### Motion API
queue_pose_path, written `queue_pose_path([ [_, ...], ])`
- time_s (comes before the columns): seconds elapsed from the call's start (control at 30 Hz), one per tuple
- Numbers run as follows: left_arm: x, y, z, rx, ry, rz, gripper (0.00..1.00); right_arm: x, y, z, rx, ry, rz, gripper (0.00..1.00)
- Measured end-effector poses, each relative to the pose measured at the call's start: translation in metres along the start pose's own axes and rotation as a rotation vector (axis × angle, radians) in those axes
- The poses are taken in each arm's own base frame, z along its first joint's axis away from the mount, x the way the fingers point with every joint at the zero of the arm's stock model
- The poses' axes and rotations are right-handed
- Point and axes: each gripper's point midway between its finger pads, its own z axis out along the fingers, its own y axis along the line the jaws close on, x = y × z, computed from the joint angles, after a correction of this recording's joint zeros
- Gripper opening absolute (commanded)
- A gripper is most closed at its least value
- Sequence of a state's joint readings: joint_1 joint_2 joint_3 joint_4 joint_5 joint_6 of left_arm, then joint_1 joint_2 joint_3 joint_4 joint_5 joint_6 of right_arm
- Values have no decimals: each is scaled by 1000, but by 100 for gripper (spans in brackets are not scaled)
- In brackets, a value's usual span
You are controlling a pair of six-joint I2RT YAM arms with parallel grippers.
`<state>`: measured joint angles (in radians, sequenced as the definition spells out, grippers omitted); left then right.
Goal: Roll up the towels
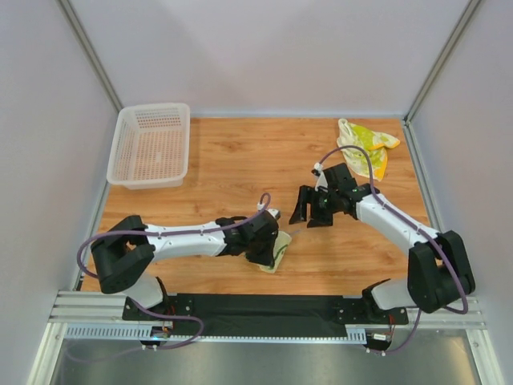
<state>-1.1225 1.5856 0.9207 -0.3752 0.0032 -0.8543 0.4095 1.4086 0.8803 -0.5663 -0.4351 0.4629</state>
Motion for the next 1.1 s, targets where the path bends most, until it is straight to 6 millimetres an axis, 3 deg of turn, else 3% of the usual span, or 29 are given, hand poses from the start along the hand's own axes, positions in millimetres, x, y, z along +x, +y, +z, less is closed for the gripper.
queue_pose_path([
  [0.17, -8, 5, -4, 164, 19, -168, 0, 1, 10, -13, -44, -34, -17, 72],
  [0.3, -13, 9, -3, 307, 35, -308, 0, 20, 12, -11, -118, -15, -8, 72],
  [0.5, -24, 14, -8, 458, 44, -447, 0, 49, 23, 3, -218, 36, 1, 73],
  [0.7, -23, 24, -2, 567, 101, -576, 0, 50, 43, 16, -305, 30, -36, 73],
  [1.1, -23, 28, -3, 686, 120, -651, 0, 54, 45, 62, -353, 58, -16, 71],
])
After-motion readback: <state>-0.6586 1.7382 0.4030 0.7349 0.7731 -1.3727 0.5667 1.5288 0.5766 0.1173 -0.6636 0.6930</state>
